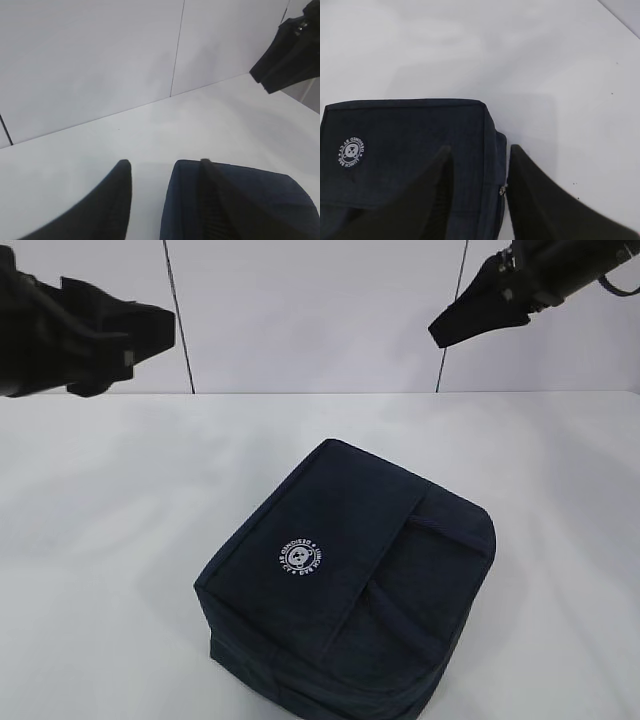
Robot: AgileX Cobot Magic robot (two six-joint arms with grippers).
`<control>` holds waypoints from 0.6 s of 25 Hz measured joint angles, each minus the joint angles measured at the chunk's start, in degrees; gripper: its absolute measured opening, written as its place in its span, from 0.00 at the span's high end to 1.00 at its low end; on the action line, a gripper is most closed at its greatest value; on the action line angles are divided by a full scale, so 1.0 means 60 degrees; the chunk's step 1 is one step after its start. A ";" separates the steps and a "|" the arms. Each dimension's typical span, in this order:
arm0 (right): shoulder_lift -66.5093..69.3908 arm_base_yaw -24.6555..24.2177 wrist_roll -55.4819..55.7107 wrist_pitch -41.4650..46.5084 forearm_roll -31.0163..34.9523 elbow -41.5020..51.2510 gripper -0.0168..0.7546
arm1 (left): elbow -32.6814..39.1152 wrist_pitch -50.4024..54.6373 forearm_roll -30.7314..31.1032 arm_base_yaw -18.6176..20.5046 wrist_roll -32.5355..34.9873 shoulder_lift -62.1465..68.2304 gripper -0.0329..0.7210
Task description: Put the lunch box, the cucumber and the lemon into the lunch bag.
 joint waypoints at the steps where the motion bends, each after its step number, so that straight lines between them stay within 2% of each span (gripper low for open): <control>1: -0.0089 -0.0046 0.0161 0.0000 0.0000 0.0000 0.61 | 0.0132 -0.0036 -0.0021 0.0000 0.0023 -0.0189 0.54; 9: -0.1456 -0.0540 0.0573 0.0014 0.0313 0.1003 0.61 | 0.1058 -0.0037 -0.0065 0.0000 -0.0475 -0.1567 0.53; 12: -0.2334 -0.0584 0.0573 -0.0040 0.0313 0.1839 0.61 | 0.1305 -0.0284 -0.0081 0.0000 -0.0514 -0.1971 0.53; 15: -0.3317 -0.0584 0.0608 -0.0722 0.0326 0.2873 0.61 | 0.1387 -0.1047 -0.0110 0.0000 -0.0514 -0.2328 0.53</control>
